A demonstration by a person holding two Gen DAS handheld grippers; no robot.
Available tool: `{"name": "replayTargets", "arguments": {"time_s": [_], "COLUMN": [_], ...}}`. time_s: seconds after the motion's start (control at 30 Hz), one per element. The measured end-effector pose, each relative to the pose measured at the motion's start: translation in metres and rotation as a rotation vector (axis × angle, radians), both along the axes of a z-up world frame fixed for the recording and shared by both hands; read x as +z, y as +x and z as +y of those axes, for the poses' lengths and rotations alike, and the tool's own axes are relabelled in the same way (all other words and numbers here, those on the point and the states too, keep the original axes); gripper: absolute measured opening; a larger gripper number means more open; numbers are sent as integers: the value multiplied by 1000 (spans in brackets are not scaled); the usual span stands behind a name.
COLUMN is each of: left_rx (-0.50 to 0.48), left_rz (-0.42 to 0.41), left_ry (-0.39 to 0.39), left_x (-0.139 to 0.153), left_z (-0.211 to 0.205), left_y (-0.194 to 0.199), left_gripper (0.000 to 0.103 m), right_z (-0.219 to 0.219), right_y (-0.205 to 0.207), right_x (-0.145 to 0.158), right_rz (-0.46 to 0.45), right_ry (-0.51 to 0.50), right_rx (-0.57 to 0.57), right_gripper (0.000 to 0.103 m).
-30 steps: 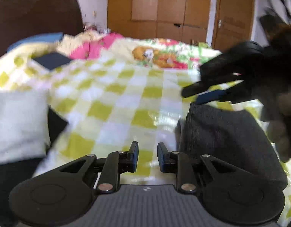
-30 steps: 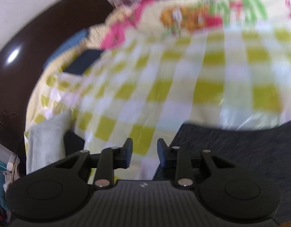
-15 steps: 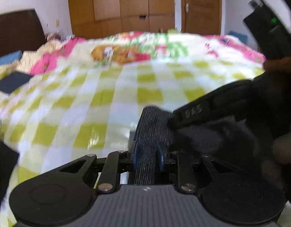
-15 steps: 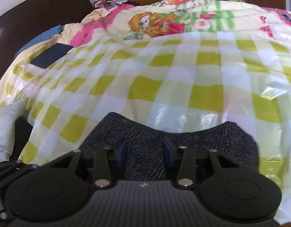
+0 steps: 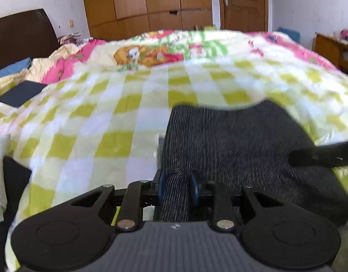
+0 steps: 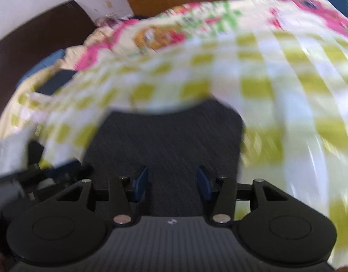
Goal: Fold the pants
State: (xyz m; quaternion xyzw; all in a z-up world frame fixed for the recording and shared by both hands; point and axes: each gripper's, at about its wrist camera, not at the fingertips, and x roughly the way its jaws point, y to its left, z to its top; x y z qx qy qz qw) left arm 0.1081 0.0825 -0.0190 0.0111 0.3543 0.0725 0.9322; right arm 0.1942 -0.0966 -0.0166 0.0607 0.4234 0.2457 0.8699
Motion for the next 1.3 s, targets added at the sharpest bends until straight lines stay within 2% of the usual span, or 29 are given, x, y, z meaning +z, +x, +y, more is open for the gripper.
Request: {"name": "replayTargets", "arguments": {"time_s": [0.07, 0.13, 0.27, 0.33, 0.5, 0.6, 1.0, 1.3], "left_rx": [-6, -9, -6, -12, -44, -48, -67, -60], "left_rz": [-4, 9, -4, 7, 28, 42, 13, 8], "left_ry": [30, 67, 82, 100, 190, 191, 187, 164], "left_x": [-1, 3, 15, 11, 4, 8, 22, 20], "left_z": [-5, -11, -16, -21, -34, -36, -36, -34], "left_y": [-5, -5, -16, -22, -32, -35, -55, -58], "left_gripper": [42, 42, 41, 41, 41, 41, 41, 42], "right_z": [0, -1, -9, -10, -12, -16, -18, -23], "right_y": [-12, -22, -43, -48, -53, -53, -68, -76], "right_x": [-6, 1, 16, 11, 5, 0, 12, 15], "right_rz": [-21, -39, -75, -68, -55, -33, -88, -89], "right_ry": [-27, -31, -6, -29, -103, -108, -137, -152], "right_rx": [-2, -11, -8, -6, -25, -38, -40, -56], "right_gripper": [49, 49, 51, 56, 56, 59, 59, 59]}}
